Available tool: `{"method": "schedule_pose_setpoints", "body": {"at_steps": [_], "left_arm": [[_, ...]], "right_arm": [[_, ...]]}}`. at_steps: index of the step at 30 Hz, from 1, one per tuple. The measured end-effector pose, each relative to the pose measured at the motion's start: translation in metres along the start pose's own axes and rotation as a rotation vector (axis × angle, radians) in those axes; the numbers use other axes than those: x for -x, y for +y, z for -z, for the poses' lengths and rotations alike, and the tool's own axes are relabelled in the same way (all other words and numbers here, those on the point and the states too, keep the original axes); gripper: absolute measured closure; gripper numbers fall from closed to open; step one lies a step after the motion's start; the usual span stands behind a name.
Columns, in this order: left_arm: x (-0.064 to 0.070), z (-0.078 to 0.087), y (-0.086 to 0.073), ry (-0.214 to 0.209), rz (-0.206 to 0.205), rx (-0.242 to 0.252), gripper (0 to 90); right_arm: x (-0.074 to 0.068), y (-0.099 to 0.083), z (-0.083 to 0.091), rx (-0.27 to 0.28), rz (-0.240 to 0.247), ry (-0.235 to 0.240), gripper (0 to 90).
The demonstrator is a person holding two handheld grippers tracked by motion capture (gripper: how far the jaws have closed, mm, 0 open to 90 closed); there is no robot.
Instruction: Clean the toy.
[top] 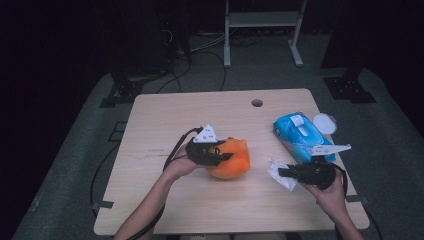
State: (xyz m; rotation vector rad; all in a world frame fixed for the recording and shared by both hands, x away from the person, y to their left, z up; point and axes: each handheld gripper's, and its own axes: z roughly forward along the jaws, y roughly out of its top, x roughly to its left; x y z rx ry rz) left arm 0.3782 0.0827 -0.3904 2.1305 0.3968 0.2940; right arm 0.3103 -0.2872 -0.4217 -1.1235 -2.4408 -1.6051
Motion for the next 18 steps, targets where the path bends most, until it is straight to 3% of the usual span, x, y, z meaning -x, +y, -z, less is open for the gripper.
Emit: {"method": "schedule_pose_setpoints", "body": {"at_steps": [3, 4, 5, 6, 9, 13, 18], "left_arm": [[-0.008, -0.004, -0.005, 0.024, 0.015, -0.016, 49.8], [-0.008, -0.004, -0.005, 0.024, 0.015, -0.016, 49.6], [-0.010, -0.006, -0.008, 0.029, 0.022, -0.022, 49.5], [-0.012, -0.010, -0.012, 0.033, 0.035, -0.032, 49.2], [-0.014, -0.013, -0.017, 0.029, 0.048, -0.025, 48.2], [-0.014, -0.013, -0.016, 0.025, 0.048, -0.029, 45.1], [-0.014, -0.011, -0.015, 0.022, 0.045, -0.040, 39.3]], "right_arm": [[0.009, -0.006, 0.003, -0.045, 0.007, -0.068, 74.1], [0.009, -0.006, 0.003, -0.045, 0.007, -0.068, 74.1], [0.014, -0.011, 0.004, -0.082, 0.021, -0.117, 74.0], [0.017, -0.014, 0.004, -0.097, 0.025, -0.137, 73.1], [0.023, -0.021, 0.004, -0.132, 0.020, -0.169, 67.4], [0.027, -0.027, 0.001, -0.152, 0.001, -0.179, 59.2], [0.027, -0.027, 0.001, -0.134, -0.001, -0.174, 55.8]]}}
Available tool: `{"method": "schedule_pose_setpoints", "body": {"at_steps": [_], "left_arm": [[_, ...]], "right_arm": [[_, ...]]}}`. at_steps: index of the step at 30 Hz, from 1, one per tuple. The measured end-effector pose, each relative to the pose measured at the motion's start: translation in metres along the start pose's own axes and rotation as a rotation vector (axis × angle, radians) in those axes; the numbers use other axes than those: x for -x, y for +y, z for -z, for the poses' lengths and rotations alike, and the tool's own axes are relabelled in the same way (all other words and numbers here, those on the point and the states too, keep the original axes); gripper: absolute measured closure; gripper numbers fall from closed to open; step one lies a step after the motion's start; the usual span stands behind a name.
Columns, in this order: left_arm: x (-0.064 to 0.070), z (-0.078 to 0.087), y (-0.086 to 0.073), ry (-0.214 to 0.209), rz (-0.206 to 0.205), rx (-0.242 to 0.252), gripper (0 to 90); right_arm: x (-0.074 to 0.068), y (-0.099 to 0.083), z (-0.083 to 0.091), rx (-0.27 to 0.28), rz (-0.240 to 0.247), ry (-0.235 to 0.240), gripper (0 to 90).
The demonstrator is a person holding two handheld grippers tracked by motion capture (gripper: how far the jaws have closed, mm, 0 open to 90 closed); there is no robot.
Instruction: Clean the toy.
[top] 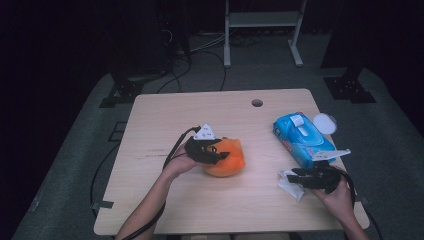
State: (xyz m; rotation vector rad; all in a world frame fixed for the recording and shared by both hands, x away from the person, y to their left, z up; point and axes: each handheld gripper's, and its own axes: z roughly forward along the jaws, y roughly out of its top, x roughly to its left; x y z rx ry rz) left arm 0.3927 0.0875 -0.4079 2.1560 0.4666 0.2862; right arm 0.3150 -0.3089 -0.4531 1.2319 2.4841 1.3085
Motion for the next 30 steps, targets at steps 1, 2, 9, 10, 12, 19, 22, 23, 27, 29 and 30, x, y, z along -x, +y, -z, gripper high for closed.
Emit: {"method": "schedule_pose_setpoints", "body": {"at_steps": [1, 2, 9, 10, 12, 19, 22, 23, 27, 29, 30], "left_arm": [[0.000, 0.000, 0.000, 0.000, 0.003, 0.001, 38.3], [0.000, 0.000, 0.001, -0.001, 0.000, 0.002, 38.3], [0.002, 0.016, 0.009, -0.001, 0.006, 0.052, 28.7], [0.003, 0.019, 0.010, 0.001, 0.006, 0.057, 27.2], [0.005, 0.025, 0.009, 0.004, 0.005, 0.056, 24.5], [0.005, 0.043, -0.003, 0.017, 0.043, 0.067, 19.8], [0.006, 0.047, -0.009, 0.024, 0.041, 0.057, 18.8], [0.006, 0.047, -0.009, 0.024, 0.041, 0.057, 18.6], [0.004, 0.055, -0.019, 0.031, 0.077, 0.064, 17.3], [0.004, 0.058, -0.023, 0.031, 0.088, 0.067, 16.9], [0.004, 0.059, -0.025, 0.033, 0.091, 0.064, 16.8]], "right_arm": [[0.001, 0.001, 0.001, 0.019, 0.001, 0.000, 53.4], [0.001, 0.001, 0.001, 0.019, 0.001, 0.000, 53.4], [-0.004, 0.005, 0.014, 0.109, 0.009, 0.004, 48.8], [-0.004, 0.006, 0.014, 0.113, 0.009, 0.006, 48.5], [-0.005, 0.007, 0.013, 0.119, 0.014, 0.016, 47.6], [-0.010, 0.013, 0.010, 0.117, 0.025, 0.025, 45.3], [-0.010, 0.014, 0.009, 0.119, 0.025, 0.026, 44.7], [-0.010, 0.015, 0.009, 0.119, 0.024, 0.026, 44.5], [-0.009, 0.017, 0.010, 0.128, 0.027, 0.023, 44.1], [-0.010, 0.017, 0.010, 0.128, 0.028, 0.022, 43.6], [-0.010, 0.017, 0.010, 0.128, 0.025, 0.024, 43.2]]}}
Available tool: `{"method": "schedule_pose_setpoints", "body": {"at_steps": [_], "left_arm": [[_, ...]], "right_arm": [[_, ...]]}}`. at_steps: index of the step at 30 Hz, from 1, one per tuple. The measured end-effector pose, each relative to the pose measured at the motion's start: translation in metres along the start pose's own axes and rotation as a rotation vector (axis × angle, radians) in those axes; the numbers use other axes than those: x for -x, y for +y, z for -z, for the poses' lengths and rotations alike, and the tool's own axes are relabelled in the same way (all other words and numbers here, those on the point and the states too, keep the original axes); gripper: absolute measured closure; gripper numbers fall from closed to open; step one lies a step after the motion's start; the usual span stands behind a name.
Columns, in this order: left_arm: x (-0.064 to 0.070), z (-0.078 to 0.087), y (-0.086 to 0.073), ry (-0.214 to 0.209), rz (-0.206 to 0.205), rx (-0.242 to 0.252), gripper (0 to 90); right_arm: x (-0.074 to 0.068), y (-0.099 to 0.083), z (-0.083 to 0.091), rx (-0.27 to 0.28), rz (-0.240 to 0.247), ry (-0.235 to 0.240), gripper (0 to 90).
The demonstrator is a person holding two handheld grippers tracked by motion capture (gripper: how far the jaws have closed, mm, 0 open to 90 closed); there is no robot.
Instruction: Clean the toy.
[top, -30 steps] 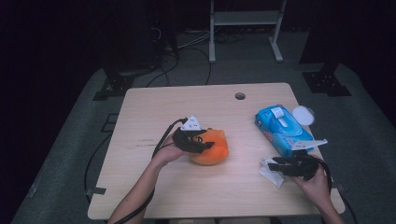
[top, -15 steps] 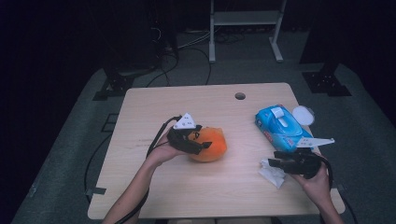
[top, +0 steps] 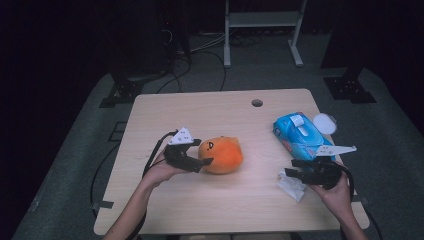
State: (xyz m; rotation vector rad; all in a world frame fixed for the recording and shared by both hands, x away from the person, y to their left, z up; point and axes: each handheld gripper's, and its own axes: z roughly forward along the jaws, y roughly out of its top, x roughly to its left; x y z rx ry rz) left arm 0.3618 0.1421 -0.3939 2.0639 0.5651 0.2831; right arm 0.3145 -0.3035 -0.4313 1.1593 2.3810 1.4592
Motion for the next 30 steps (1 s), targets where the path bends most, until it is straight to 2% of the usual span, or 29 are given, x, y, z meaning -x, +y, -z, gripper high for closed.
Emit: {"method": "schedule_pose_setpoints", "body": {"at_steps": [9, 16, 30], "left_arm": [[0.000, 0.011, -0.010, 0.015, 0.012, -0.002, 15.6], [0.000, 0.020, -0.024, 0.034, 0.035, -0.003, 15.2], [0.002, 0.028, -0.047, 0.045, 0.068, -0.017, 13.5]], "right_arm": [[-0.002, 0.002, 0.000, 0.000, 0.005, 0.001, 41.8], [-0.002, 0.003, -0.001, 0.001, 0.006, 0.003, 41.2], [-0.003, 0.002, 0.001, 0.004, 0.002, 0.001, 40.7]]}}
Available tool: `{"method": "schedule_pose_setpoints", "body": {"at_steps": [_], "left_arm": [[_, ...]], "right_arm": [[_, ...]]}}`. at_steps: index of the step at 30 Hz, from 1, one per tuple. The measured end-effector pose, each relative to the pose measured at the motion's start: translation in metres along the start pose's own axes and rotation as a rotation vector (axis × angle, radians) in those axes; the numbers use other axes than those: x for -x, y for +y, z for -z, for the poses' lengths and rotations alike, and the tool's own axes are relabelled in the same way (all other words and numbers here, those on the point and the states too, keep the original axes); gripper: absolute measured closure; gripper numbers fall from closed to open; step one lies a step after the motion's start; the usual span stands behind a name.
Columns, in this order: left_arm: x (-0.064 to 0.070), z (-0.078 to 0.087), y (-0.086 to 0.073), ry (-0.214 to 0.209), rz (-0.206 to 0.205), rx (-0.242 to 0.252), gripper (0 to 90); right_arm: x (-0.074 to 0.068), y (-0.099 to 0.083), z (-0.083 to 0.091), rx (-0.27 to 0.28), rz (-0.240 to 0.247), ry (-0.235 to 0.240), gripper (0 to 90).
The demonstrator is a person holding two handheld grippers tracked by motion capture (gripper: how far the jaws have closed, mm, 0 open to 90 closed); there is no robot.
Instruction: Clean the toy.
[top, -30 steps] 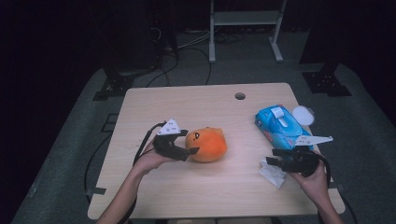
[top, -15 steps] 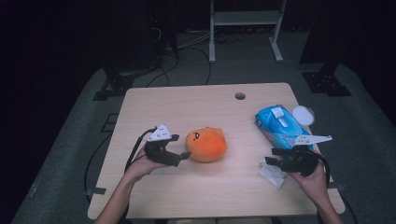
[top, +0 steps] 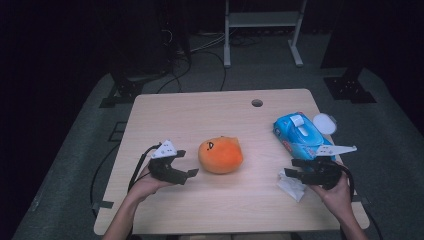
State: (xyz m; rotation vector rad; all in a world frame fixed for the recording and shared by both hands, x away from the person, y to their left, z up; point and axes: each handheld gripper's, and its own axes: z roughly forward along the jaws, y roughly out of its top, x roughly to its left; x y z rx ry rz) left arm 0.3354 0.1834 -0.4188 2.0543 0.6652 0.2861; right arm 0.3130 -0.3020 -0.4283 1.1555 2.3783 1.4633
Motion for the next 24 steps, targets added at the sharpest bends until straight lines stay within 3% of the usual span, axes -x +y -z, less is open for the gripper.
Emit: {"method": "schedule_pose_setpoints", "body": {"at_steps": [17, 24], "left_arm": [[-0.002, 0.001, -0.042, 0.025, 0.056, -0.026, 11.1], [-0.001, -0.001, -0.045, 0.023, 0.064, -0.013, 10.5]], "right_arm": [[-0.002, -0.003, -0.003, 0.005, 0.004, 0.000, 39.1], [-0.005, -0.006, -0.005, 0.018, 0.004, -0.010, 36.9]]}}
